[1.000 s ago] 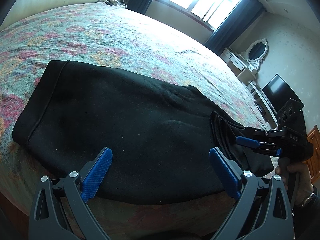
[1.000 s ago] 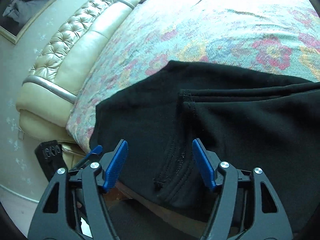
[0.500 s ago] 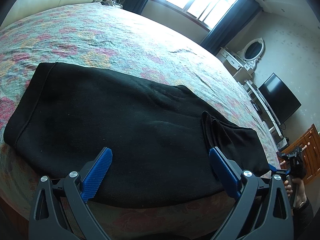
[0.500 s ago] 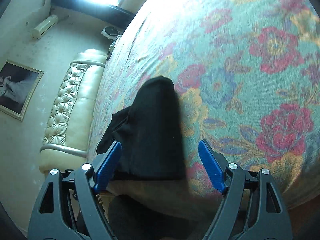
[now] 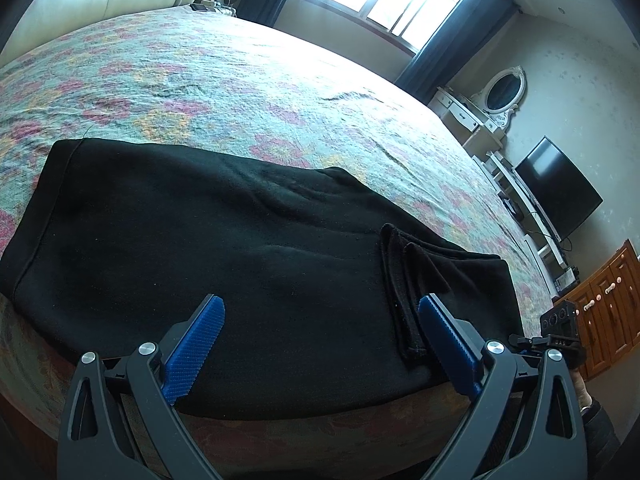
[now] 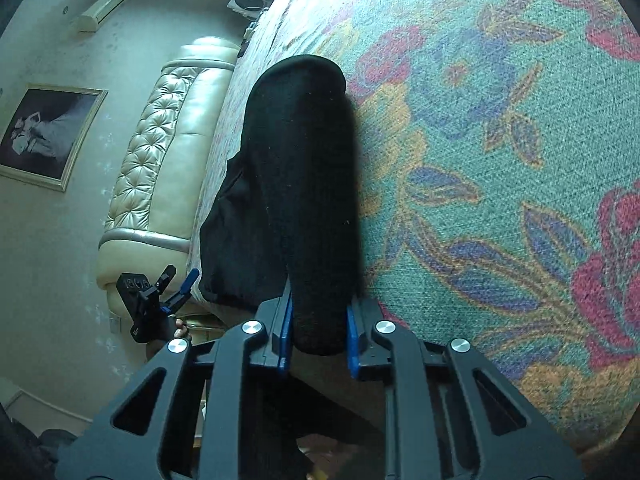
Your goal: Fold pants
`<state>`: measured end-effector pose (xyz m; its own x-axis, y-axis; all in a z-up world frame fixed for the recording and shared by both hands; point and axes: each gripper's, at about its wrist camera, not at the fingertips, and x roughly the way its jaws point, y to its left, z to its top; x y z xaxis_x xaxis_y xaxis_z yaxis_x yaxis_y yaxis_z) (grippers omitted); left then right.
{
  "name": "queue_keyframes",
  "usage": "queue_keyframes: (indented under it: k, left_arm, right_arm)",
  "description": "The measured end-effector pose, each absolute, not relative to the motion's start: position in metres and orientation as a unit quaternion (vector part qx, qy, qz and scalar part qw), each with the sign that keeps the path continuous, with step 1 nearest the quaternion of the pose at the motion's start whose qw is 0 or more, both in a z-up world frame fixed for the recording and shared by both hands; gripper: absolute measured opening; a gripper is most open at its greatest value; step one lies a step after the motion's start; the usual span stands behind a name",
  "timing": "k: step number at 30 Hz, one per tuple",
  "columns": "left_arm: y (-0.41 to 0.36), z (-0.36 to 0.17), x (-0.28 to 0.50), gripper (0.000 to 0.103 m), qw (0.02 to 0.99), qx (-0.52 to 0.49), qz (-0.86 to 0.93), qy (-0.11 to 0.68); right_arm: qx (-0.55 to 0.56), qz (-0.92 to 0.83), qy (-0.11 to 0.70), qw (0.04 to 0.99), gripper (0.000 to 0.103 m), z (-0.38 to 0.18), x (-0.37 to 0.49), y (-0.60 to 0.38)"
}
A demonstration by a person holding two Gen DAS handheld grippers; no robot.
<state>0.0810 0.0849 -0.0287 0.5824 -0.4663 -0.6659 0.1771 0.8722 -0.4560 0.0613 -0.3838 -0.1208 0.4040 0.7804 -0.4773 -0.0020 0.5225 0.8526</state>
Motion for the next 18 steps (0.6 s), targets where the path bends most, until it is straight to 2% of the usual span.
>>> queue_keyframes:
  k: [3, 5, 6, 7, 8, 9, 10, 18]
  left_arm:
    - [0.083, -0.03, 0.08, 0.097, 0.871, -0.172, -0.186, 0.42]
    - [0.084, -0.032, 0.081, 0.097, 0.871, -0.17, -0.186, 0.421]
    - [0.085, -0.033, 0.082, 0.097, 0.871, -0.171, -0.185, 0.422]
    - [0.086, -0.034, 0.083, 0.097, 0.87, -0.173, -0.185, 0.423]
    - [0.086, -0.035, 0.083, 0.097, 0.869, -0.174, -0.186, 0.424]
    - [0.086, -0.036, 0.083, 0.097, 0.869, -0.175, -0.187, 0.424]
    - [0.086, -0.036, 0.084, 0.097, 0.869, -0.174, -0.188, 0.424]
    - [0.077, -0.032, 0.086, 0.097, 0.87, -0.167, -0.198, 0.42]
  right_arm:
    - [0.419, 0.29, 0.469, 0.721, 0.019, -0.127, 0.061, -0.389]
    - [0.422, 0.296, 0.472, 0.715, 0.025, -0.123, 0.062, -0.391]
    - [0.42, 0.3, 0.475, 0.713, 0.032, -0.119, 0.063, -0.393]
    - [0.41, 0.299, 0.473, 0.72, 0.047, -0.112, 0.065, -0.395]
    - [0.401, 0.298, 0.465, 0.731, 0.056, -0.101, 0.067, -0.399]
    - [0.396, 0.296, 0.453, 0.742, 0.072, -0.092, 0.07, -0.404]
    - [0.397, 0.294, 0.44, 0.75, 0.077, -0.084, 0.074, -0.41]
    - [0.412, 0.293, 0.444, 0.74, 0.077, -0.087, 0.152, -0.409]
